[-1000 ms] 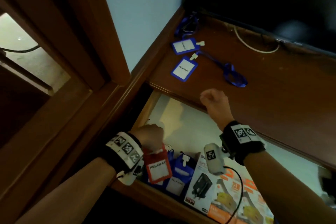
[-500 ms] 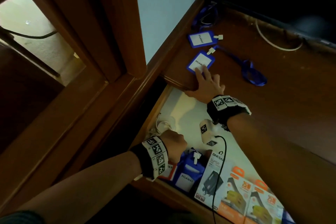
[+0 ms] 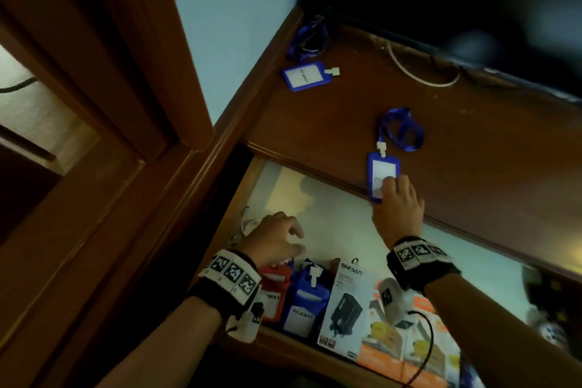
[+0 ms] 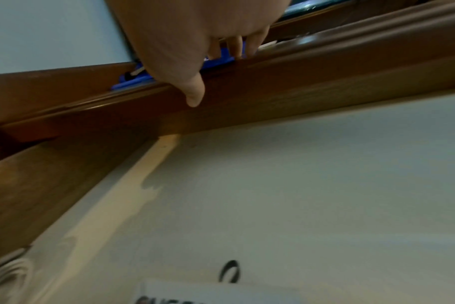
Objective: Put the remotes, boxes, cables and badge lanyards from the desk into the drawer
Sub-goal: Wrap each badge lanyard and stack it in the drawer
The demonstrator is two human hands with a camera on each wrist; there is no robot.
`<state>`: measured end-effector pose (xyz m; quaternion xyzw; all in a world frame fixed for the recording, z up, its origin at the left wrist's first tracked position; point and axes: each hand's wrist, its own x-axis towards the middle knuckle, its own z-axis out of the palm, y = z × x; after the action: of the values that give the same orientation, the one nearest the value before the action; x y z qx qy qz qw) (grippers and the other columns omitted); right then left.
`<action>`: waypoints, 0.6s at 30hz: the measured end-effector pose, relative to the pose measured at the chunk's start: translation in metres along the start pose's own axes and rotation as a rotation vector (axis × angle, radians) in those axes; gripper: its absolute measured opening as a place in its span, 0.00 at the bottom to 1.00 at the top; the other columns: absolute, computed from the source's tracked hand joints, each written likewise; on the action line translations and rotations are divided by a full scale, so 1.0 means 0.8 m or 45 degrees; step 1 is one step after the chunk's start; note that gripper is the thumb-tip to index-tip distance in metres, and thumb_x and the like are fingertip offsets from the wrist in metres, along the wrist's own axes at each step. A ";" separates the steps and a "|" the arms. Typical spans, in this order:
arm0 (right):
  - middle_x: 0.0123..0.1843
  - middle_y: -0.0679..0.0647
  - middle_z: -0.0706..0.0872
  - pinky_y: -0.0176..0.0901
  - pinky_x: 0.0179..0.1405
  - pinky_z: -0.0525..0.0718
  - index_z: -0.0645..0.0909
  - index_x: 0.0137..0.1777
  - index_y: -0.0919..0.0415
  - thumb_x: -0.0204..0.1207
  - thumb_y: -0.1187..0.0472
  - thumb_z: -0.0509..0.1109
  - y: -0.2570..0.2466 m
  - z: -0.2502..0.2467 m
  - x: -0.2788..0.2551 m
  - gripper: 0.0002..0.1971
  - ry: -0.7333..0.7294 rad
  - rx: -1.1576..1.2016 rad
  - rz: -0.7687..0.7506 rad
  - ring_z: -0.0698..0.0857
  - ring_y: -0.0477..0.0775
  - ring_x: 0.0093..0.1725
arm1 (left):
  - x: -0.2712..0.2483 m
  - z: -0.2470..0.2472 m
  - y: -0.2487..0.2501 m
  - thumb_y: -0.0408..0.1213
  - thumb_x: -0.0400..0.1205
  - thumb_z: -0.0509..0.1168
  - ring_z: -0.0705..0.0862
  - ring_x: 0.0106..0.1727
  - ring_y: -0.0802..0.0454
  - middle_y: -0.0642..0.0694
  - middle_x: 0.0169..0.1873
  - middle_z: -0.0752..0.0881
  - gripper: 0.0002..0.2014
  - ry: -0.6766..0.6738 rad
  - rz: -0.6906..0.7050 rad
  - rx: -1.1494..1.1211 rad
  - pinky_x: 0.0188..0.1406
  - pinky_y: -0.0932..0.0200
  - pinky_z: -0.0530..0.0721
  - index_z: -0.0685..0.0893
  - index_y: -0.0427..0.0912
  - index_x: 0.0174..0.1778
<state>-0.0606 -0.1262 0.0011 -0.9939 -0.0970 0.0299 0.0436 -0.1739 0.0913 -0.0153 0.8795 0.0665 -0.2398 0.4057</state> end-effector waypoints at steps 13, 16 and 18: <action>0.45 0.54 0.81 0.46 0.39 0.79 0.86 0.54 0.69 0.72 0.76 0.67 0.062 -0.008 -0.075 0.13 0.448 0.861 0.038 0.77 0.51 0.39 | 0.032 0.035 0.126 0.54 0.82 0.63 0.86 0.52 0.59 0.53 0.55 0.86 0.15 -0.010 -0.021 -0.747 0.48 0.61 0.80 0.82 0.52 0.60; 0.55 0.55 0.84 0.31 0.45 0.76 0.85 0.63 0.63 0.69 0.74 0.64 0.064 -0.018 -0.091 0.22 0.387 0.929 -0.171 0.81 0.49 0.48 | 0.037 0.046 0.161 0.56 0.81 0.64 0.88 0.54 0.53 0.51 0.58 0.85 0.22 -0.050 -0.095 -0.964 0.53 0.56 0.82 0.79 0.48 0.66; 0.58 0.58 0.83 0.30 0.48 0.76 0.85 0.62 0.63 0.66 0.74 0.64 0.070 -0.029 -0.096 0.24 0.375 0.901 -0.299 0.81 0.49 0.50 | 0.037 0.053 0.185 0.53 0.81 0.65 0.88 0.50 0.51 0.48 0.55 0.87 0.19 -0.018 -0.112 -1.024 0.53 0.55 0.83 0.81 0.46 0.63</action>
<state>-0.1235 -0.1981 0.0231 -0.8933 -0.1865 -0.0866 0.3997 -0.1171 -0.0402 0.0479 0.6453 0.1898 -0.2178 0.7072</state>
